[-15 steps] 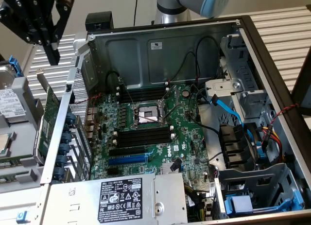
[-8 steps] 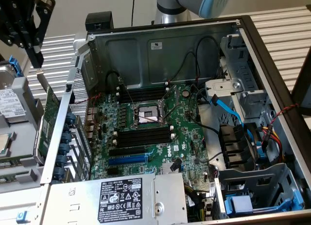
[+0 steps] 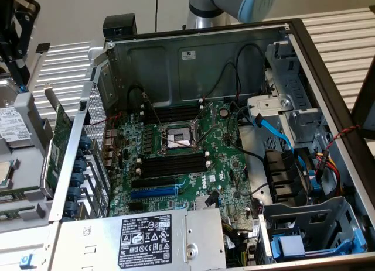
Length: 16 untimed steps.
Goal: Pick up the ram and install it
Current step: 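Reach for the ram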
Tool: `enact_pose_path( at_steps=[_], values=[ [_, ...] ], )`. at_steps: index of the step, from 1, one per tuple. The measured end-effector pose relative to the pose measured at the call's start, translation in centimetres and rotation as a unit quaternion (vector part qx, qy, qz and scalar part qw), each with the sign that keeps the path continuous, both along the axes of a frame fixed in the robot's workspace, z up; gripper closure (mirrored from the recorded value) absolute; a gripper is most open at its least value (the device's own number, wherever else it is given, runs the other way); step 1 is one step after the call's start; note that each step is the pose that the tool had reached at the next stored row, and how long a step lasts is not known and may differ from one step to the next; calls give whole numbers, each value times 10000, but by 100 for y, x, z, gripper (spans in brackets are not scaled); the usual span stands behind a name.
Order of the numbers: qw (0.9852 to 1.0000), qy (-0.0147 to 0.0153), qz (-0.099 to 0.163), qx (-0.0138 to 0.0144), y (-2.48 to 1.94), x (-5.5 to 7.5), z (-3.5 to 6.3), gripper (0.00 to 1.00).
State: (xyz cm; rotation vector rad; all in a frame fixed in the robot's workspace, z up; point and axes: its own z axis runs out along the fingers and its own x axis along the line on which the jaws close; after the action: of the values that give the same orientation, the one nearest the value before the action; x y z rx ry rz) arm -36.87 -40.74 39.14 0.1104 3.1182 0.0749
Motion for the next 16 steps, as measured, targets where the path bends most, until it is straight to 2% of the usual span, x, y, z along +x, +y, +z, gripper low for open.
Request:
enact_pose_path(
  at_steps=[16],
  values=[
    [10000, 0, 0, 0, -34, -728, -7, 90]
  ],
)
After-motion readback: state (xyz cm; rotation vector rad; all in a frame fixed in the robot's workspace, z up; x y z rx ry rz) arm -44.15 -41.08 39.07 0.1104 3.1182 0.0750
